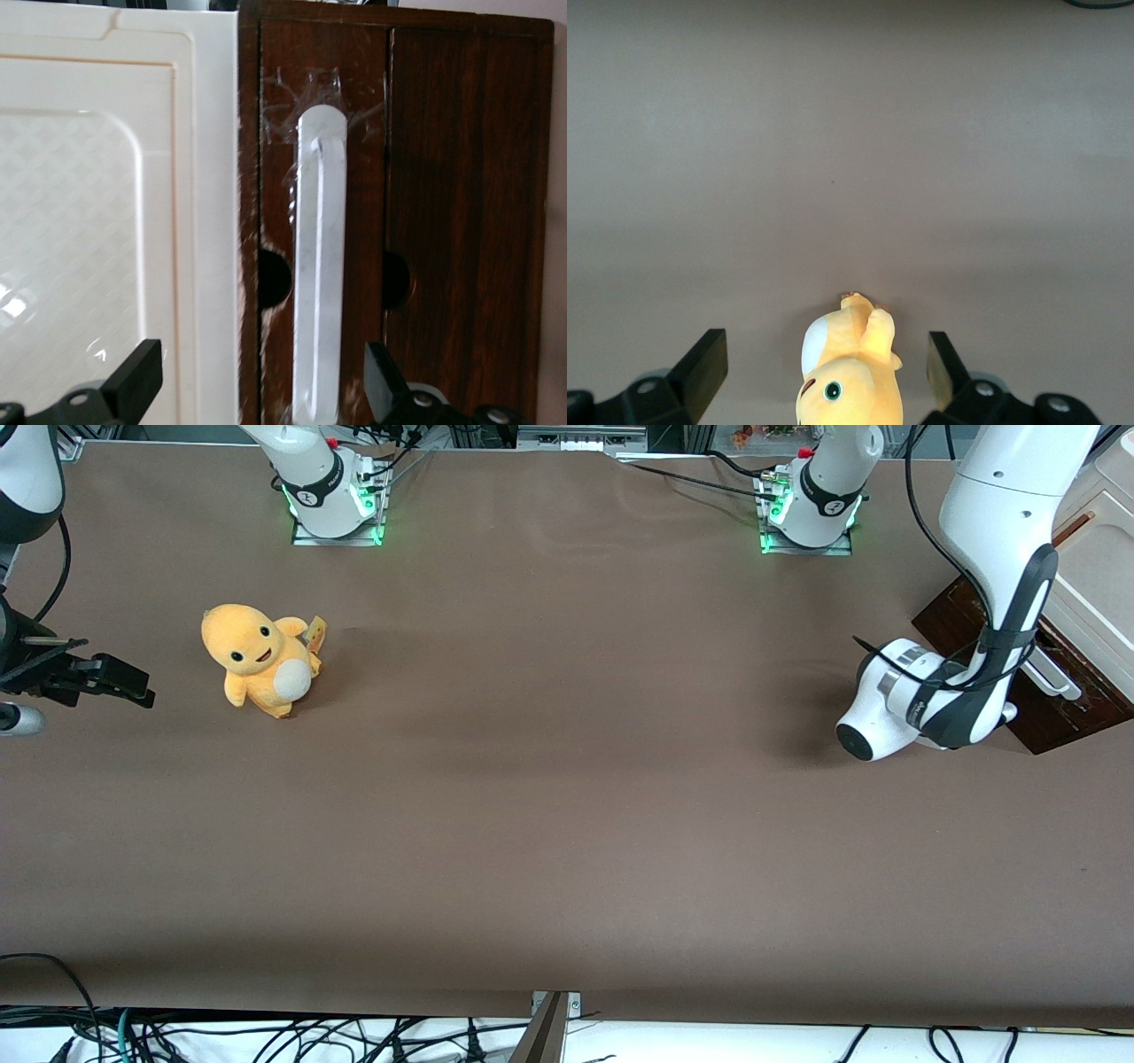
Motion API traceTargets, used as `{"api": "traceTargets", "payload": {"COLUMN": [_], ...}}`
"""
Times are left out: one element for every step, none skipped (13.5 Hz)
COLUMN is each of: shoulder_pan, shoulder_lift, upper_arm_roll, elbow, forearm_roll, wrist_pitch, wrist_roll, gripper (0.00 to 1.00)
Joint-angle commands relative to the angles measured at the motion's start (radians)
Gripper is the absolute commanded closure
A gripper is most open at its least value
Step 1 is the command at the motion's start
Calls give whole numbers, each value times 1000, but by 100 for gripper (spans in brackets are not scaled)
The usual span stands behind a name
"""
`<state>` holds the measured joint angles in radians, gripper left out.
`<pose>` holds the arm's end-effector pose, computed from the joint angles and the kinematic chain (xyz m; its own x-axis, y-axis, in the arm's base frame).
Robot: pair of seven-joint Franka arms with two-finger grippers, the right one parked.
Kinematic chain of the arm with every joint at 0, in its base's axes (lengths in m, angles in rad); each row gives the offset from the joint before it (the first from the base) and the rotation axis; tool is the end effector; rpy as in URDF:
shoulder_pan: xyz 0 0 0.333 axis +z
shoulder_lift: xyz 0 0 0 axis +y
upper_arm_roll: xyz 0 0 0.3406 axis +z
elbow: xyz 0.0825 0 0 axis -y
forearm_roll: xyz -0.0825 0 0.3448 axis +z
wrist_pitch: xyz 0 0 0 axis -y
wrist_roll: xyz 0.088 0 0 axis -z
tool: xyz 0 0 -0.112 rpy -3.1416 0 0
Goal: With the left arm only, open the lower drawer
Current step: 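Lower the open left gripper around the white bar handle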
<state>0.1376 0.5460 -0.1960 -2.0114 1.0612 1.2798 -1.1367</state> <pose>0.4849 0.0934 0.2527 0.8496 0.5271 0.0196 0.0732 -0.0812 -0.9940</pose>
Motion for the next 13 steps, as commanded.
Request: {"api": "traceTargets", "payload": {"shoulder_pan": [56,63,63,65,68,69,69,71,77,80,80,77,77], "shoulder_lift": [-14,-11,0,3,6,6,6,8,8,15,20,20,20], "upper_arm_roll": [-11,-11,-10,-11,-11,-11,-11,-11,-11,-11,-11,-11,-11], "elbow": [-68,-91,-104,-104,-104,-102,-102,-102,-102,-99,-96,-95,-93], "forearm_roll": [80,101,120,123,123,123,123,123,123,125,128,131,131], "wrist_pitch": [58,70,72,72,72,72,72,72,72,72,72,72,70], "wrist_roll": [-53,-86,-112,-117,-117,-115,-112,-104,-103,-103,-103,-101,-100], "gripper": [0,0,1,7,13,23,32,39,44,53,58,58,62]}}
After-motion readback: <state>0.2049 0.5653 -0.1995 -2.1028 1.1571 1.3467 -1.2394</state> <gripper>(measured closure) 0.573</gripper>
